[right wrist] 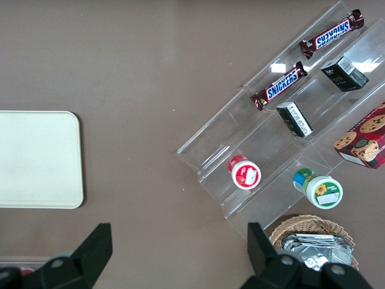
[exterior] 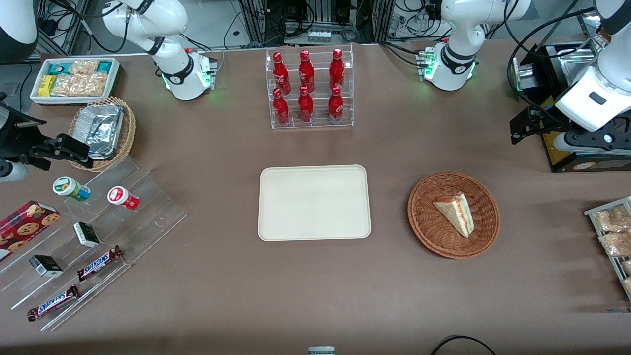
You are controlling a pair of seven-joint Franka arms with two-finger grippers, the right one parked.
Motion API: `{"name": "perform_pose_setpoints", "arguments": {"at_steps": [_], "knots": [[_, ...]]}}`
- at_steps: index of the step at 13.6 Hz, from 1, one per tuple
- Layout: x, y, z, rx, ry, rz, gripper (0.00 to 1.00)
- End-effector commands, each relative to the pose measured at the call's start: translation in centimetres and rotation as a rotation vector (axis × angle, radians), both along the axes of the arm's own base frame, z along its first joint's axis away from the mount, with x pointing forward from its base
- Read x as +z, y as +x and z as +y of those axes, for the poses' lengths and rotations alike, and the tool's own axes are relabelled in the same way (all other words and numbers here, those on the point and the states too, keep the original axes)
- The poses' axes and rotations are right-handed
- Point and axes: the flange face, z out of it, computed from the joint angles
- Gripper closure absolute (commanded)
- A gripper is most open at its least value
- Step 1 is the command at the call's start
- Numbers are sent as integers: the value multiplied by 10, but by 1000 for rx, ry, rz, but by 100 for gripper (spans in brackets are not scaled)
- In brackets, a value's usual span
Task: Place sandwich from basket to tray
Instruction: 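Reach the open left gripper over the wrapped sandwich in the basket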
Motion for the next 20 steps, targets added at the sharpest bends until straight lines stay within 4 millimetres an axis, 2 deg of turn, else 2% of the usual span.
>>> {"name": "perform_pose_setpoints", "arguments": {"at_steps": [1, 4, 6, 8, 10, 12, 16, 20], "knots": [[4, -6, 1, -3, 18, 8, 0], [-6, -1, 3, 0, 18, 22, 0], [-30, 11, 7, 4, 22, 63, 0], [-55, 19, 26, 38, 42, 98, 0], [-83, 23, 30, 81, 71, 131, 0], [-108, 28, 28, 215, 84, 131, 0], [-144, 37, 22, 357, 79, 113, 0], [-185, 52, 6, 559, 72, 78, 0]]}}
